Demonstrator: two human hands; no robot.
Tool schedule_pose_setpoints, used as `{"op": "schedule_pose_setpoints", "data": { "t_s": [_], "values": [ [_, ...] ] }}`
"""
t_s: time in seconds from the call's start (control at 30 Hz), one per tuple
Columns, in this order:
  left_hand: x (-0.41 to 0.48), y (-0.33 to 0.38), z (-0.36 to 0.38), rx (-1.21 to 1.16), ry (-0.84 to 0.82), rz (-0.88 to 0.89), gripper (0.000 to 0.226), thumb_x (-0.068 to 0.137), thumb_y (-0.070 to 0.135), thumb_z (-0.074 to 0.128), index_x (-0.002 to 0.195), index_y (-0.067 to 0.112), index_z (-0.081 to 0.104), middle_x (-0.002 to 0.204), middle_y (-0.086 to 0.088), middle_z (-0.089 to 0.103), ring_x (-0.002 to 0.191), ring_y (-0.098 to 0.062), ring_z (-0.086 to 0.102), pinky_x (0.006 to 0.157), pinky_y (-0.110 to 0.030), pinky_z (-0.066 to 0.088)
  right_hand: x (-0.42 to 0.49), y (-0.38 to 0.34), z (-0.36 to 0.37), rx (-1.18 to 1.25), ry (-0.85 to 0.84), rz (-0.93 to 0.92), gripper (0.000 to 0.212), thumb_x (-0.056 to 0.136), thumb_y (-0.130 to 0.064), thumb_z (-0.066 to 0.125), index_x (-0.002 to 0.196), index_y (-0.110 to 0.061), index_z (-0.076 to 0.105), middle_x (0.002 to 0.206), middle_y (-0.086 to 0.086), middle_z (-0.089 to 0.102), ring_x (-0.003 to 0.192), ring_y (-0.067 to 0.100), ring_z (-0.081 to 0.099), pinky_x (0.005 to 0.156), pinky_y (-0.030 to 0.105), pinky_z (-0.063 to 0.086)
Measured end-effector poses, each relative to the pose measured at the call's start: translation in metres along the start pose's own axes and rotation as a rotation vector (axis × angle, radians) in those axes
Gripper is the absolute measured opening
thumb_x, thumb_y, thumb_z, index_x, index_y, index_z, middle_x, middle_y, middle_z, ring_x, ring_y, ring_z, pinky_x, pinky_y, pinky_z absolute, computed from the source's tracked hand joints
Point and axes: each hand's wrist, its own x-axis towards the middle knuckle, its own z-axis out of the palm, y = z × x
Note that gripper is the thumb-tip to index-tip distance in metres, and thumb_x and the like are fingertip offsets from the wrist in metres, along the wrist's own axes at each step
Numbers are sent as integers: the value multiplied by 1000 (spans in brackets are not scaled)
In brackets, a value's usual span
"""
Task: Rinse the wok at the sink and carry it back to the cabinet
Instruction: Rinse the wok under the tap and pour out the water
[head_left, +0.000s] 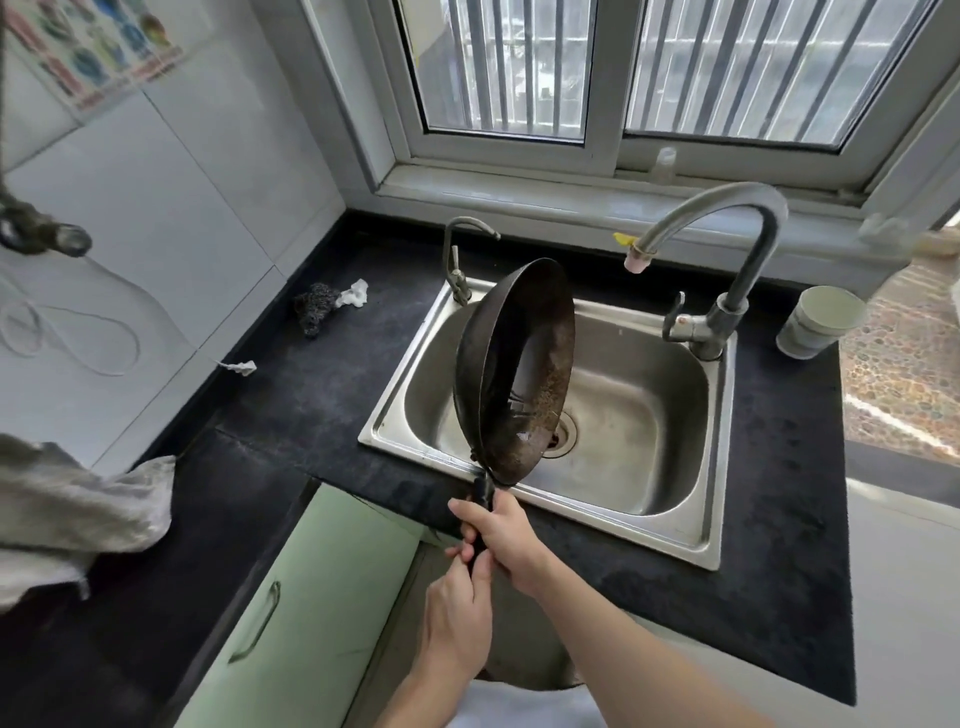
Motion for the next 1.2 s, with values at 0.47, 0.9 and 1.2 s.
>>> {"op": "schedule_pose_setpoints", "data": {
  "t_s": [0.47,0.9,1.2],
  "values": [
    [-12,9,16,96,40,37,40,100,41,35,97,11,62,86,-16,72,85,-36,64,69,-45,45,-14,-5,-19,53,-36,-33,20,96,-5,64,90,-8,45,55,4,47,41,16,48,65,39,61],
    [-19,15,15,103,60,41,33,100,37,38,104,17,63,72,0,66,68,-25,61,62,-42,46,-16,-8,-21,-177,57,-114,27,88,-16,75,78,-6,52,58,6,55,44,17,57,62,42,55],
    [-19,21,10,108,60,73,39,99,40,42,123,15,60,84,-9,74,80,-28,67,61,-35,40,-12,-2,-29,-104,-8,-114,27,89,-12,74,79,-8,49,61,6,54,47,19,55,60,36,55]
  ]
}}
